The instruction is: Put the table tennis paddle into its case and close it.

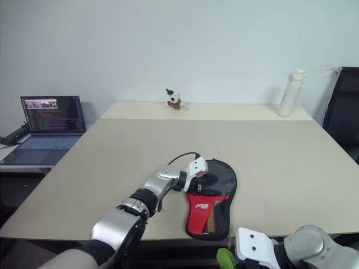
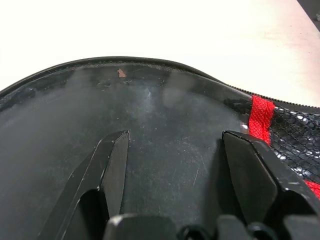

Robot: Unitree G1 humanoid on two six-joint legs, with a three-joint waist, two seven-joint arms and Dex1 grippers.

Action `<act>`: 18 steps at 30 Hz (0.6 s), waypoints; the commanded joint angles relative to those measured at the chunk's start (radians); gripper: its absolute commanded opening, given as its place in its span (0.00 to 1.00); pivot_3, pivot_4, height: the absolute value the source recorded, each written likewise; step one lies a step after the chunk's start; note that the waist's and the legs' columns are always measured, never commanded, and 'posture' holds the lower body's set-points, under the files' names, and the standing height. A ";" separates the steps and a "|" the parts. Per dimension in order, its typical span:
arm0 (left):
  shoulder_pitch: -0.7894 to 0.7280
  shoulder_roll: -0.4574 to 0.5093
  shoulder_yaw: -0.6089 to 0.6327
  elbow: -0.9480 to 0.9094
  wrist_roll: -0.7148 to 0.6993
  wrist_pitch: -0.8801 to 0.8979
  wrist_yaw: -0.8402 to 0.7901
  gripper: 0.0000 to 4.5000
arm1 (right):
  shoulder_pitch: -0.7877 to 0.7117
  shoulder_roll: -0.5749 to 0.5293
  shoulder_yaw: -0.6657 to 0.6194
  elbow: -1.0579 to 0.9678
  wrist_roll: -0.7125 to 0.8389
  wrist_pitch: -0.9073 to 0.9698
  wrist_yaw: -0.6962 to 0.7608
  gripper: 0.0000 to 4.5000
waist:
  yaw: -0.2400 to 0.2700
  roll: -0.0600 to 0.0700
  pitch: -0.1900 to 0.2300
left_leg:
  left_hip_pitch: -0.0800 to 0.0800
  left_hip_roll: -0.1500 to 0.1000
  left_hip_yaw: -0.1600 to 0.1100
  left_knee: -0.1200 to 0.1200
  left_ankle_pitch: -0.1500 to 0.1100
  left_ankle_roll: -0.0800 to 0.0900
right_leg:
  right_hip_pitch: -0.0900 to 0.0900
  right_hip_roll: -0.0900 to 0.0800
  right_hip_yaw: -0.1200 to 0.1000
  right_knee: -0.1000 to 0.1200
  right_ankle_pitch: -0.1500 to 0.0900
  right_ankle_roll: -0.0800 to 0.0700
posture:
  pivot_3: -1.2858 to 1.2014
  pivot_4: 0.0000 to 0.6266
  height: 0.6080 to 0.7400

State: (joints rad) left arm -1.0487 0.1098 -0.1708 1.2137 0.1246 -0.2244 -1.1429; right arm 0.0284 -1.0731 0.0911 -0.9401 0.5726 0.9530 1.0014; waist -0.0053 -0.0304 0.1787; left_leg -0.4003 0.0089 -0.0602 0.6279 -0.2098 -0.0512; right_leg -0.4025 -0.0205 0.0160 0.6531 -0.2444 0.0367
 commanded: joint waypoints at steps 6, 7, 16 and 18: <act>0.017 -0.010 -0.028 0.029 0.035 0.013 0.025 0.72 | -0.077 -0.019 -0.183 -0.063 0.305 0.131 -0.038 0.62 | 0.000 0.000 0.000 | 0.000 0.000 0.000 0.000 0.000 0.000 | 0.001 0.000 0.000 0.000 0.000 0.000 | 0.52 0.24 1.00; 0.016 -0.009 -0.026 0.028 0.034 0.012 0.031 0.72 | -0.088 -0.019 -0.202 -0.062 0.340 0.145 -0.055 0.70 | 0.001 0.000 0.000 | 0.000 0.000 0.000 0.000 0.000 0.000 | 0.001 0.000 0.000 0.000 0.000 0.000 | 0.52 0.24 1.00; 0.048 0.053 0.053 -0.098 -0.066 0.019 -0.027 0.72 | -0.164 -0.050 -0.359 0.016 0.606 0.206 -0.192 0.70 | -0.001 0.000 0.000 | -0.001 0.001 0.000 -0.001 0.000 0.000 | -0.001 0.000 0.000 -0.002 0.000 0.001 | 0.52 0.24 1.00; 0.088 0.096 0.065 -0.169 -0.091 0.039 -0.054 0.72 | -0.143 -0.093 -0.374 0.003 0.587 0.197 -0.180 0.70 | -0.002 0.000 0.000 | -0.001 0.001 0.001 -0.002 0.000 0.001 | -0.002 0.001 0.001 -0.002 0.000 0.000 | 0.52 0.24 1.00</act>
State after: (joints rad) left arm -0.9802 0.1747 -0.1265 1.1141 0.0704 -0.2009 -1.1717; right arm -0.1259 -1.1284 -0.2489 -0.9195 1.1553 1.1603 0.8126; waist -0.0076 -0.0307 0.1791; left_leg -0.4018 0.0103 -0.0593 0.6260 -0.2104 -0.0503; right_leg -0.4044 -0.0197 0.0166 0.6515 -0.2440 0.0371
